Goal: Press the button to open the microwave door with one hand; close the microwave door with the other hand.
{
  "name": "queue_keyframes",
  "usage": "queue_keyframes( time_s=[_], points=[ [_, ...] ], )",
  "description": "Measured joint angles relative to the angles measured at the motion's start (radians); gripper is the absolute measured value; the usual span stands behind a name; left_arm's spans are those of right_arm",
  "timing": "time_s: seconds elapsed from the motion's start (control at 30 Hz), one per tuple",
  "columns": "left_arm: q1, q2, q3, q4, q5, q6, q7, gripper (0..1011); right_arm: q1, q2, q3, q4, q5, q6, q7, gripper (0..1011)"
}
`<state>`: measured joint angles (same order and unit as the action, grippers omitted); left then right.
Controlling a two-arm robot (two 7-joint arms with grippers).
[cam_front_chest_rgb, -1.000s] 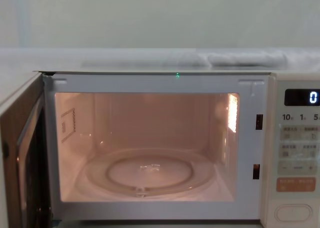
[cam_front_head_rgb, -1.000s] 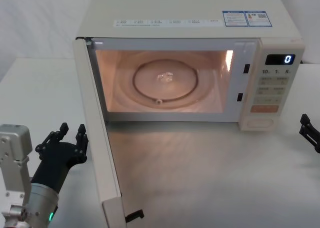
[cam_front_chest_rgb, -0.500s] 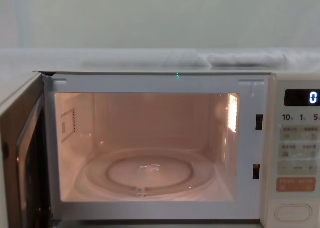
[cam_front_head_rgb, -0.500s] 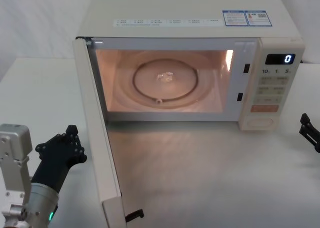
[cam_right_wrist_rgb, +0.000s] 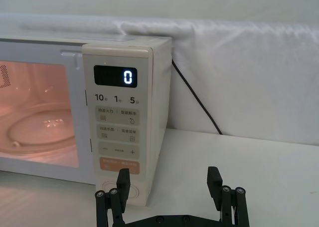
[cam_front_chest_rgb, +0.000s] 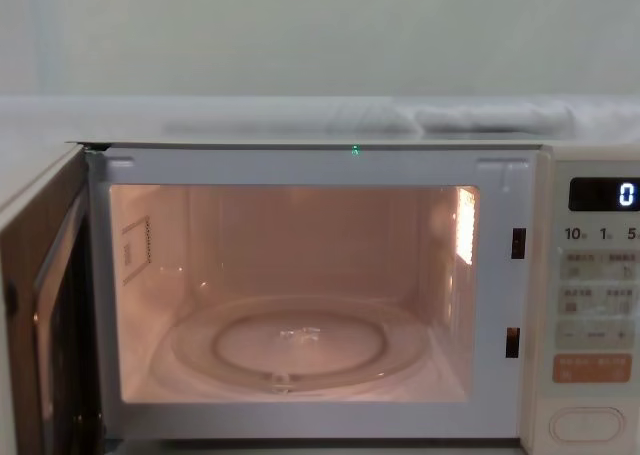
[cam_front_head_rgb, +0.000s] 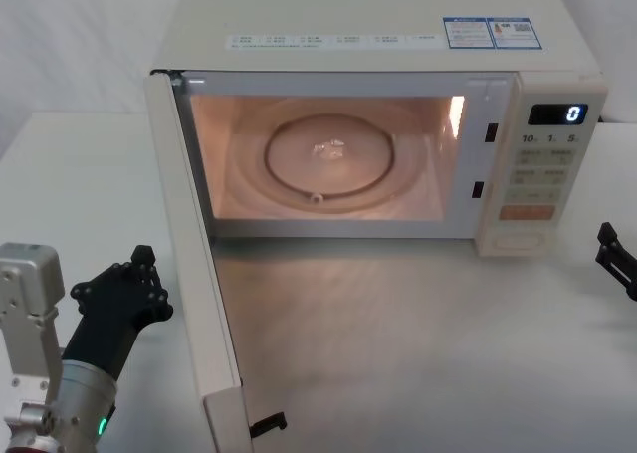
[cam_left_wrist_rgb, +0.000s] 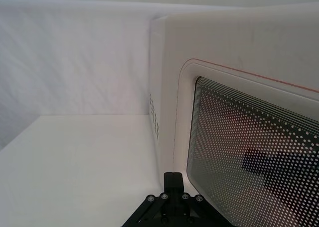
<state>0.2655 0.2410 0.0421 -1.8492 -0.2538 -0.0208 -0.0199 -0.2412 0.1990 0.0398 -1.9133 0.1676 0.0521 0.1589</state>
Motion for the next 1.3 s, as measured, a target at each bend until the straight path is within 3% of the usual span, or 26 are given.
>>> queue_keyframes(
  time_s=[0.47,0.67,0.93,1.3],
  points=[
    [0.002,-0.004,-0.006,0.000,-0.008,-0.001,-0.012,0,0.000,0.000,0.000,0.000,0.000,0.000,0.000,1002],
    [0.021,-0.014,-0.036,-0.006,-0.047,-0.008,-0.061,0,0.000,0.000,0.000,0.000,0.000,0.000,0.000,1002],
    [0.066,-0.019,-0.081,-0.045,-0.032,-0.012,-0.068,0,0.000,0.000,0.000,0.000,0.000,0.000,0.000,1002],
    [0.175,-0.010,-0.177,-0.125,-0.020,-0.054,-0.105,0,0.000,0.000,0.000,0.000,0.000,0.000,0.000,1002]
  ],
)
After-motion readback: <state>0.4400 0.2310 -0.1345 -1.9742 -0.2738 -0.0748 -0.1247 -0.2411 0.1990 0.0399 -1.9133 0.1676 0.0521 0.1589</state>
